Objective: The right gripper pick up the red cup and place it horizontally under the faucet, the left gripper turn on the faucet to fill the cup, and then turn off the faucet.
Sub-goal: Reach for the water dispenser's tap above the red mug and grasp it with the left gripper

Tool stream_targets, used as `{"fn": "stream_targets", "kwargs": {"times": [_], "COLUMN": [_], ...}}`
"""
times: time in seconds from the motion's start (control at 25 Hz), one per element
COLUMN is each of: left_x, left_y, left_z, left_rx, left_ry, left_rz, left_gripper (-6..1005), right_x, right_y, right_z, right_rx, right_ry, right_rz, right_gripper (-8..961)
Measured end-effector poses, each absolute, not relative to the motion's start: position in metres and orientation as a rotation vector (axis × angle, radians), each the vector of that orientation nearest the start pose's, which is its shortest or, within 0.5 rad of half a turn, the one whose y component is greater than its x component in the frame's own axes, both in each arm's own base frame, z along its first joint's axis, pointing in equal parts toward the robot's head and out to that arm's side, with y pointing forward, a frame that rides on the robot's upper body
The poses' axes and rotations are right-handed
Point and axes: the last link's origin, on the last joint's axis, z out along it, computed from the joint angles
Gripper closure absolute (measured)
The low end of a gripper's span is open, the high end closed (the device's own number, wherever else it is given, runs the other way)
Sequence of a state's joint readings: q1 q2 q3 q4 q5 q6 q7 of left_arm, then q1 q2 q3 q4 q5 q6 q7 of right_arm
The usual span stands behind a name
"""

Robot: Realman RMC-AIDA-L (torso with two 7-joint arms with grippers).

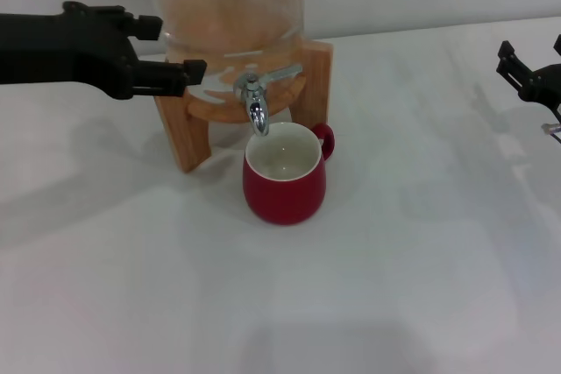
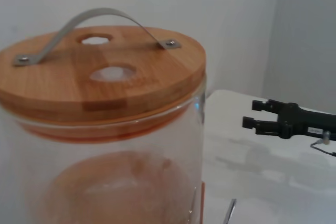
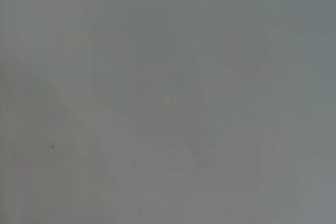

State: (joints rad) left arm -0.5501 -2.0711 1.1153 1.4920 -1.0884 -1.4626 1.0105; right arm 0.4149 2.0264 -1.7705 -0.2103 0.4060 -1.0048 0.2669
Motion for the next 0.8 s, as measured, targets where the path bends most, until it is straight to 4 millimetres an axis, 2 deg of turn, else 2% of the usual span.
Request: {"fn": "stream_targets", "kwargs": {"times": [0.4,0.8], "left_x": [-0.106,-0.099], "left_y": [0.385,0.388], "left_z": [0.045,0.039], "left_rx": [-2.767,-2.793], "left_ry": [-0.379,-0.370], "left_rz": [-0.361,-0.360], "left_gripper": [170,170], "right_x": [0.357,0.357], "right_y": [0.349,0.348], "right_z": [0.027,0.026], "right_rx": [-1.494,-1.496], "right_ry": [0.656,0.656], "right_rz": [0.657,0.655], "right_gripper": [79,79]}}
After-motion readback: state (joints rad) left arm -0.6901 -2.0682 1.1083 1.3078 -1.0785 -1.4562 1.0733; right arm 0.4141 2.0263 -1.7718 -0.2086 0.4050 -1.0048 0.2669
